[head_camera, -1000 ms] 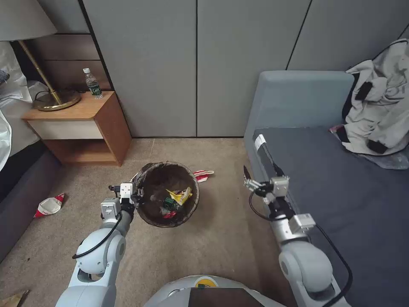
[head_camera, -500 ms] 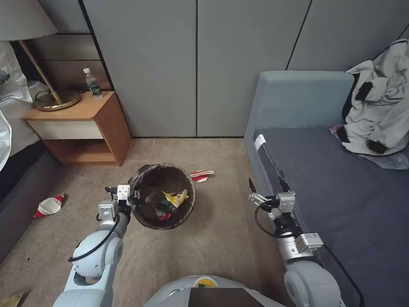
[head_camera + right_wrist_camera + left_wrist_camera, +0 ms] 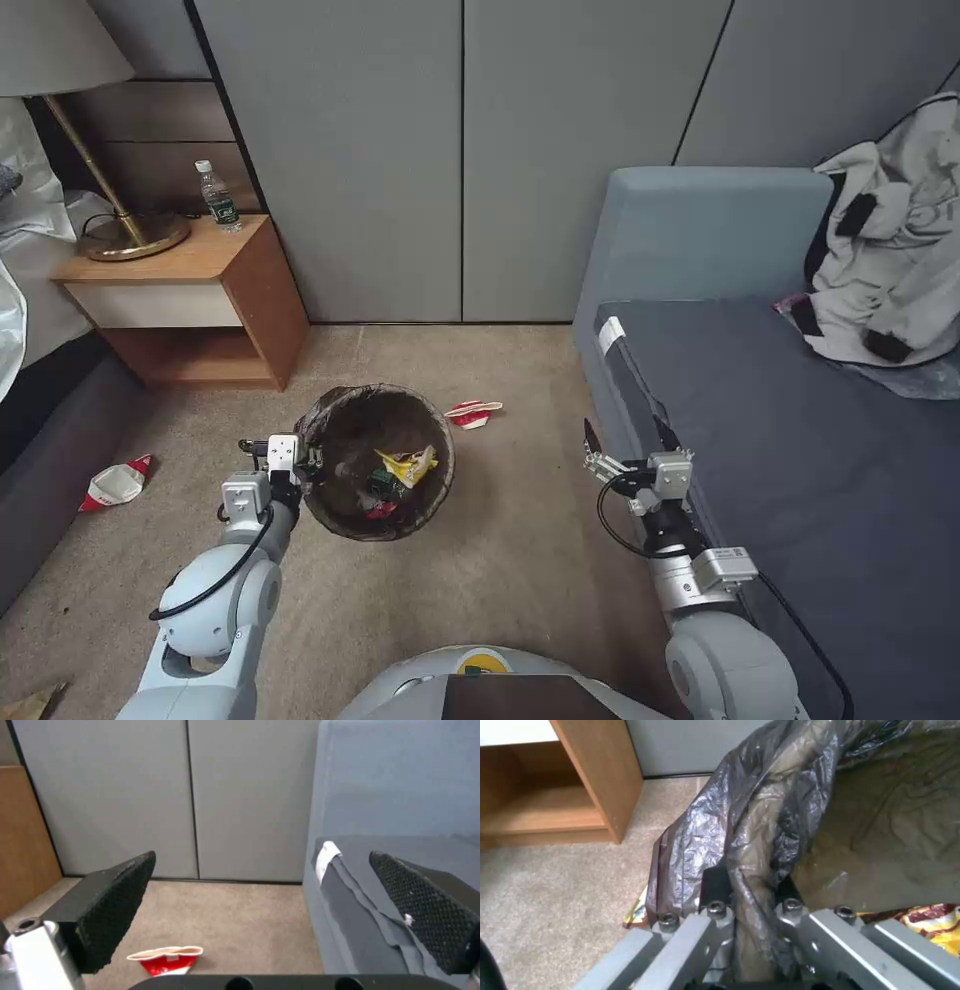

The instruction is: Pick up the trash bin, then pick up the garbage from the floor and place it into the trash bin.

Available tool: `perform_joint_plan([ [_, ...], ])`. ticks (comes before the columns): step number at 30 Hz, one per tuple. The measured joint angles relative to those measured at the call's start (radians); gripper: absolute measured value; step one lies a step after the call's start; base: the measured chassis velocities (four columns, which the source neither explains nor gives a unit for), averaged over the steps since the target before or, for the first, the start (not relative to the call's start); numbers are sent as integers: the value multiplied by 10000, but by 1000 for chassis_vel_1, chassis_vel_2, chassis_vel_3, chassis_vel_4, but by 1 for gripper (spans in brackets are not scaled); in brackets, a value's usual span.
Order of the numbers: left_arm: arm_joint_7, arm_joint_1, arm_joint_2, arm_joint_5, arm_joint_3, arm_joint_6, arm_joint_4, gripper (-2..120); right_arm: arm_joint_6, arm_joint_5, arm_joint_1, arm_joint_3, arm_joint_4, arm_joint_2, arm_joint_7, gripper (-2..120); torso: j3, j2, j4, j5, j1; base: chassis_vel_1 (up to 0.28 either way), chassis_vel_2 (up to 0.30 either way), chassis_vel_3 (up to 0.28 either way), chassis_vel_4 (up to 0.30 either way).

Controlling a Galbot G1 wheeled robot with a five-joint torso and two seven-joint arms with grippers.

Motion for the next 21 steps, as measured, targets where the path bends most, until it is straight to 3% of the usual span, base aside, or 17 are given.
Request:
perform_joint_plan([
  [21, 11, 18, -1, -51, -141, -12, 99, 3, 111, -3, -31, -135, -110, 76, -12, 100, 1, 0, 1, 1, 0, -98, 95, 101, -100],
])
